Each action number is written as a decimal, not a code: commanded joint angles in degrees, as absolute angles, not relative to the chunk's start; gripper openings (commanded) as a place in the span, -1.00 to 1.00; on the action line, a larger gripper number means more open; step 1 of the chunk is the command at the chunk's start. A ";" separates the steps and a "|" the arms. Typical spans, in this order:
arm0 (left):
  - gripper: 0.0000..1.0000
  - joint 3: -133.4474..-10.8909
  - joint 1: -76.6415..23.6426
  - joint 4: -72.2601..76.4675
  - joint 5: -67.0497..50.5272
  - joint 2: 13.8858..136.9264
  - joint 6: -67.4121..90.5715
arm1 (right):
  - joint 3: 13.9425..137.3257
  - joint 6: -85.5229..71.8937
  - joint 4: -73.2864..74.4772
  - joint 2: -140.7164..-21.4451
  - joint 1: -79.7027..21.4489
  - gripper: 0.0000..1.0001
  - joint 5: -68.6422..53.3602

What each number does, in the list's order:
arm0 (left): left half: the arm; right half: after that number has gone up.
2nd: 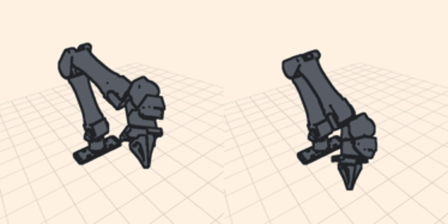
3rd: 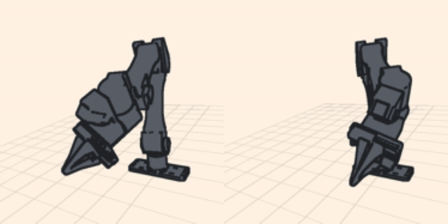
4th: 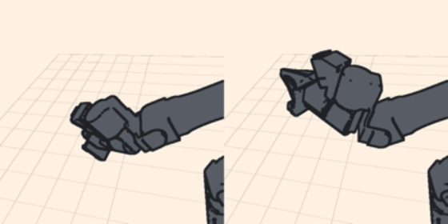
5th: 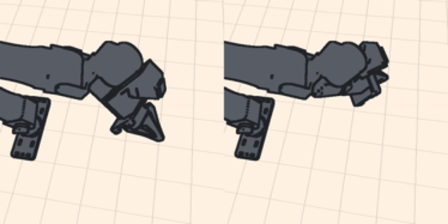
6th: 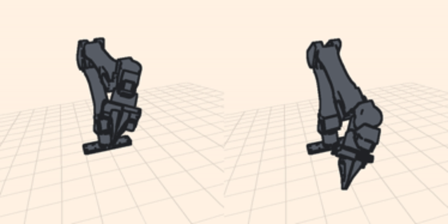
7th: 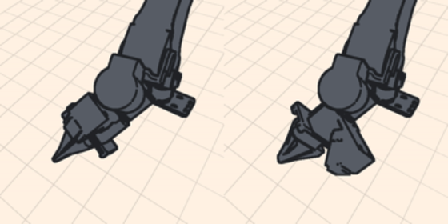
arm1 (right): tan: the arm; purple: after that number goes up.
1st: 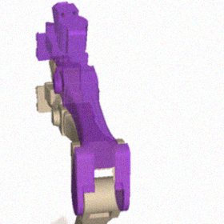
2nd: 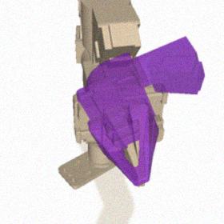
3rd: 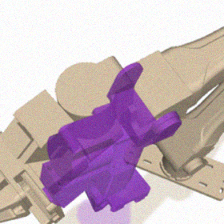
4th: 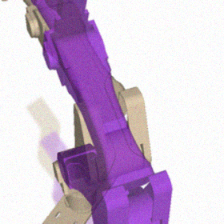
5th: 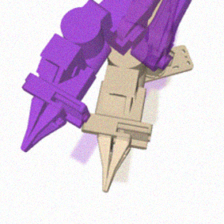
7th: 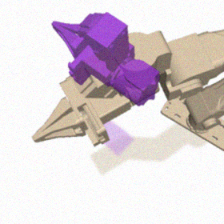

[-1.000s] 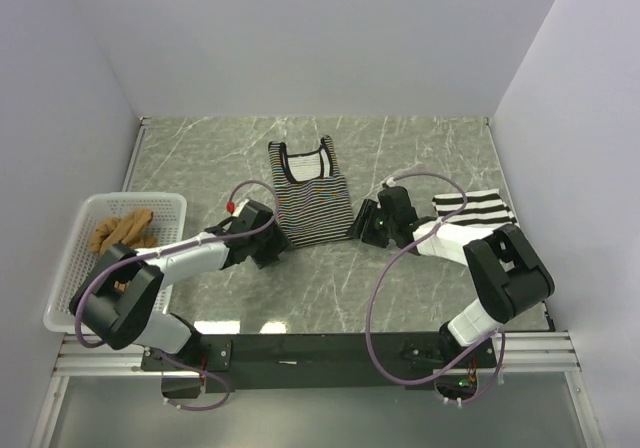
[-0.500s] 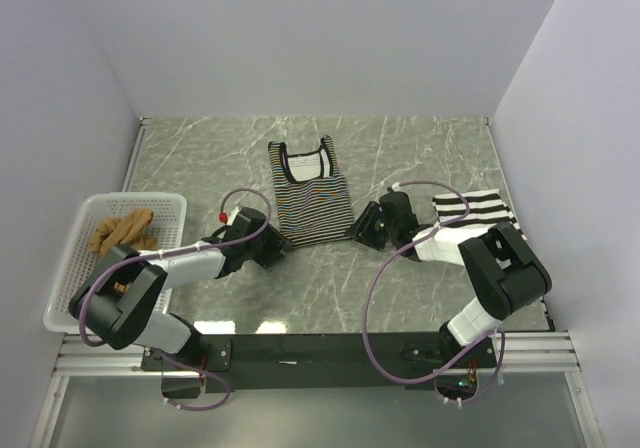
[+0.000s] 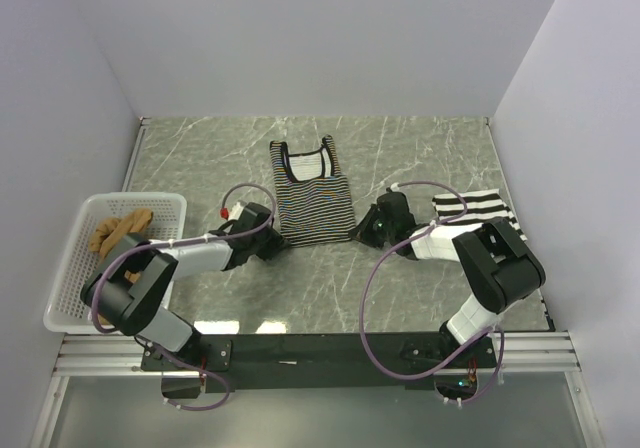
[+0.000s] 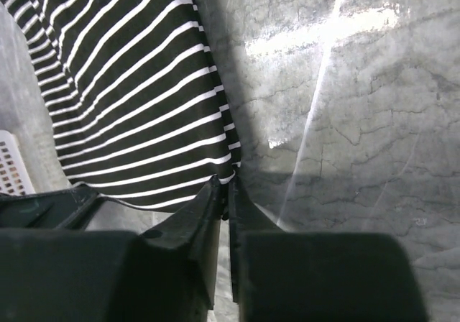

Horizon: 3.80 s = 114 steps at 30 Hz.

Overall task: Fold and stack the tank tops
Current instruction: Fold the tank top, then neatly place the folded tank top to the corner

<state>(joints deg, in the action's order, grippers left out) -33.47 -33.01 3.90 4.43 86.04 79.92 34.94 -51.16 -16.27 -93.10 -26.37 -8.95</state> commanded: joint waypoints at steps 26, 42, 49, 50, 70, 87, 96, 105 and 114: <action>-0.99 -33.30 -68.37 -33.21 16.78 57.57 90.08 | 19.42 -55.98 22.22 -36.96 -51.14 -1.00 3.16; -0.99 -43.94 -54.44 -30.68 14.96 52.38 80.71 | 40.42 -46.86 27.26 -48.59 -48.45 -1.00 4.66; -0.99 -48.95 -40.44 -24.18 5.46 58.35 72.34 | 44.73 -42.02 20.66 -59.22 -35.97 -1.00 -7.72; -0.99 -49.56 -39.04 -23.47 3.80 60.62 71.64 | 45.52 -41.58 20.13 -60.46 -34.90 -1.00 -8.87; -0.76 -83.04 -13.98 -3.01 -18.25 115.26 63.19 | 89.19 -35.60 15.21 -115.38 -15.74 -0.41 -24.43; -0.55 -83.15 -15.55 -7.02 -7.66 105.83 57.13 | 78.59 -33.22 15.21 -102.76 -19.32 -0.02 -9.14; -0.99 -71.37 -25.40 -4.83 -6.50 103.44 61.00 | 71.10 -37.26 8.26 -105.46 -25.66 -0.60 -12.48; -0.99 -76.72 -25.58 -5.79 -5.82 114.52 58.71 | 81.29 -35.77 11.16 -117.50 -23.82 -0.60 -10.72; -0.99 -74.11 -25.66 -10.29 -0.18 117.43 61.95 | 77.17 -35.69 10.20 -117.08 -22.68 -0.53 -10.90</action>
